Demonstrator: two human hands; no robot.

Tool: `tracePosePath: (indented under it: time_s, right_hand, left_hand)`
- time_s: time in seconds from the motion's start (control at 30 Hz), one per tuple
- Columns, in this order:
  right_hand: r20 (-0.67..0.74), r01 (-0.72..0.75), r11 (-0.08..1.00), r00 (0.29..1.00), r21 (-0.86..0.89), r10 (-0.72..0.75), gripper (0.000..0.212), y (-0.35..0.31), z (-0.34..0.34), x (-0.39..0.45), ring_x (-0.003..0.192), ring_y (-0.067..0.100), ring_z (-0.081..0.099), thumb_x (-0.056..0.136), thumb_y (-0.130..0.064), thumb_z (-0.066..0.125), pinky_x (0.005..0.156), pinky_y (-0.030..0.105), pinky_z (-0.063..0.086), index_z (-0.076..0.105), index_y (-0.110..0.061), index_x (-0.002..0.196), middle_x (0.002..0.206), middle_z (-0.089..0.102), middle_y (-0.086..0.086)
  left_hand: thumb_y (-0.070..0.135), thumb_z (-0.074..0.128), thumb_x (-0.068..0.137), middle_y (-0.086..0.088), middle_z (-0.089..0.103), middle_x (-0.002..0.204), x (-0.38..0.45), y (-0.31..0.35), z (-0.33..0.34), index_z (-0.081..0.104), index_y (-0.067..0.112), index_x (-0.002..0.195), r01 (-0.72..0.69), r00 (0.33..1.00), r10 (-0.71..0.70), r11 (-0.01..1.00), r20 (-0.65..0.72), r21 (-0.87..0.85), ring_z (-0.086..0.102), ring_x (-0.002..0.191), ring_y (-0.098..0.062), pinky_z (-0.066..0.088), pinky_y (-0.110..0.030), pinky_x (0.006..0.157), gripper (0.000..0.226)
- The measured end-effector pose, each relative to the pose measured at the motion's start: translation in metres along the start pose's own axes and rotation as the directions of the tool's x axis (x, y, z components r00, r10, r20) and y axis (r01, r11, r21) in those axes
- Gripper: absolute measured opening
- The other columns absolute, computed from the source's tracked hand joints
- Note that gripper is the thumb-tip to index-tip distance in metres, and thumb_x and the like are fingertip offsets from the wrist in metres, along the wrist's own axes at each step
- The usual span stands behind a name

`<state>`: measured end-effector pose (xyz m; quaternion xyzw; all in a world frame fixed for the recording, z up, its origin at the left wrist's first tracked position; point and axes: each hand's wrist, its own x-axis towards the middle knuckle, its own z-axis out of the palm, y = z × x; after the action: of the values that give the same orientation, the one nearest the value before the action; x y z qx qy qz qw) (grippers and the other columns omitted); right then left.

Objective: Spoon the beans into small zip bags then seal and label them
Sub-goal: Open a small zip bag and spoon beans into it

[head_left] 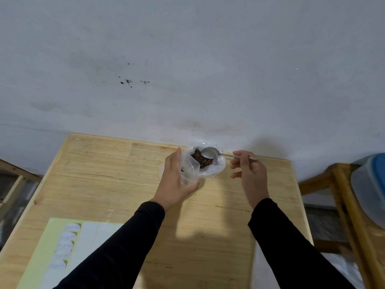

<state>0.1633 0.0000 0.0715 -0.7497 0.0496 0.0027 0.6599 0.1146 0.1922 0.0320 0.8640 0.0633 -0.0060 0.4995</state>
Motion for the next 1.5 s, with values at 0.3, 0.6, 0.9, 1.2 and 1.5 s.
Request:
tracePosePath:
  time_s: [0.3, 0.6, 0.9, 1.2, 1.5]
  right_hand:
    - [-0.044, -0.322, 0.943, 0.944, 0.078, 0.326, 0.024, 0.045, 0.024, -0.003, 0.068, 0.013, 0.061, 0.100, -0.015, 0.041, 0.049, 0.019, 0.051, 0.064, -0.007, 0.102, 0.079, 0.063, 0.007]
    - [-0.004, -0.457, 0.779, 0.862, 0.429, 0.508, 0.026, 0.034, 0.017, 0.002, 0.050, 0.008, 0.062, 0.101, -0.015, 0.039, 0.042, 0.016, 0.047, 0.062, -0.007, 0.092, 0.068, 0.067, 0.007]
    - [0.010, -0.366, 0.808, 0.913, 0.461, 0.407, 0.029, 0.006, -0.007, -0.015, 0.052, 0.007, 0.062, 0.101, -0.018, 0.038, 0.040, 0.015, 0.044, 0.062, -0.008, 0.090, 0.061, 0.067, 0.002]
    - [0.121, -0.327, 0.888, 0.945, 0.324, 0.304, 0.027, -0.007, 0.003, -0.038, 0.060, 0.009, 0.063, 0.100, -0.019, 0.040, 0.042, 0.016, 0.044, 0.064, -0.011, 0.092, 0.073, 0.066, 0.005]
    - [0.177, -0.313, 0.874, 0.948, 0.371, 0.264, 0.026, -0.008, 0.005, -0.030, 0.065, 0.009, 0.065, 0.099, -0.017, 0.040, 0.043, 0.016, 0.044, 0.064, -0.011, 0.095, 0.073, 0.068, 0.003]
  left_hand:
    - [0.041, 0.075, 0.074, 0.008, 0.021, 0.133, -0.008, -0.003, -0.005, 0.002, 0.016, 0.150, -0.024, 0.998, 0.023, 1.000, 0.055, 0.004, 0.022, 0.124, 0.001, 0.013, 0.008, 0.094, 0.108]
    - [0.045, 0.073, 0.072, 0.007, 0.021, 0.135, -0.011, -0.005, -0.005, 0.003, 0.015, 0.151, -0.031, 0.998, 0.031, 1.000, 0.054, -0.004, 0.021, 0.124, 0.004, 0.013, 0.007, 0.095, 0.109]
    - [0.039, 0.075, 0.069, 0.005, 0.021, 0.137, -0.010, -0.008, -0.003, 0.003, 0.015, 0.150, -0.014, 1.000, 0.014, 1.000, 0.028, -0.002, 0.021, 0.126, 0.001, 0.012, 0.007, 0.095, 0.111]
    - [0.029, 0.080, 0.072, -0.003, 0.021, 0.142, -0.007, -0.007, -0.004, 0.004, 0.007, 0.150, -0.035, 0.999, 0.035, 0.999, 0.009, -0.015, 0.019, 0.122, 0.003, 0.009, 0.010, 0.092, 0.111]
    - [0.034, 0.079, 0.072, -0.002, 0.020, 0.143, -0.007, -0.009, -0.006, 0.001, 0.011, 0.151, -0.027, 1.000, 0.027, 0.999, 0.016, -0.019, 0.018, 0.124, 0.001, 0.006, 0.009, 0.095, 0.113]
